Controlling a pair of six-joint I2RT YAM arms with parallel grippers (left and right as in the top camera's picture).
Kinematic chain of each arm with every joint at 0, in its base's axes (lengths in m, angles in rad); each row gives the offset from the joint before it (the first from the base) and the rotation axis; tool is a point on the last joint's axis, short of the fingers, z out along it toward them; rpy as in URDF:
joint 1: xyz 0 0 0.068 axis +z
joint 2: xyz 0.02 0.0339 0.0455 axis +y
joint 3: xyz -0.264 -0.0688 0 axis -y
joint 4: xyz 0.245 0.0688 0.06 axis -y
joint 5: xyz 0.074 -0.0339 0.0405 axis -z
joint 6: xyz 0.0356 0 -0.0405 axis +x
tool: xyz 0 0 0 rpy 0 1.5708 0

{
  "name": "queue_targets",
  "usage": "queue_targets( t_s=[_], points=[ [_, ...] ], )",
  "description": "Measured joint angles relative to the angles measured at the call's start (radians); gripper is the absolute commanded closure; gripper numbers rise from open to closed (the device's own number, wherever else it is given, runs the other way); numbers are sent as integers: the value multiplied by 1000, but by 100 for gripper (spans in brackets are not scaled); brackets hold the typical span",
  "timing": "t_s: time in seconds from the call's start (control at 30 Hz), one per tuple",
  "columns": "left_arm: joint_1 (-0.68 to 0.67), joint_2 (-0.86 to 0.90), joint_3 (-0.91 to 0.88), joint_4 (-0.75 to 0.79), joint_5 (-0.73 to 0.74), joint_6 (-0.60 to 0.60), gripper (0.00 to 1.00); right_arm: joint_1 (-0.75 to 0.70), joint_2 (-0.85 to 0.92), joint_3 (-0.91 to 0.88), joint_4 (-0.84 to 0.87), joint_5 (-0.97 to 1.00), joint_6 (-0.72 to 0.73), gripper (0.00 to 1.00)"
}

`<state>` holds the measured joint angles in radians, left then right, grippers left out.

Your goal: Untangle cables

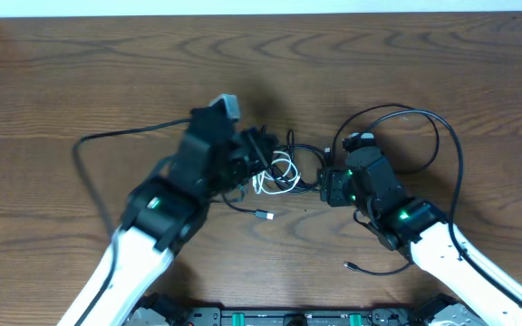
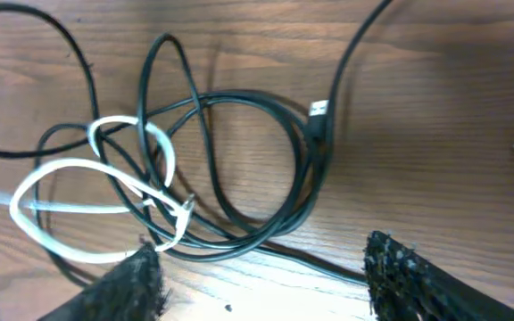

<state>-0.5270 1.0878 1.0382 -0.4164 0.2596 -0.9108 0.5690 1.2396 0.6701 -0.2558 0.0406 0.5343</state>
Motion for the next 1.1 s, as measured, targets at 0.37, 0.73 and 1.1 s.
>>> queue_targets(
  t_s=[0.37, 0.73, 1.1],
  points=[
    [0, -250, 2, -30, -3, 159, 92, 0, 123, 0, 210, -193, 62, 21],
    [0, -235, 2, -8, -41, 183, 92, 2, 140, 0, 222, -520, -164, 2],
    [0, -235, 2, 37, -56, 162, 92, 102, 152, 0, 321, -557, -407, 3]
  ],
)
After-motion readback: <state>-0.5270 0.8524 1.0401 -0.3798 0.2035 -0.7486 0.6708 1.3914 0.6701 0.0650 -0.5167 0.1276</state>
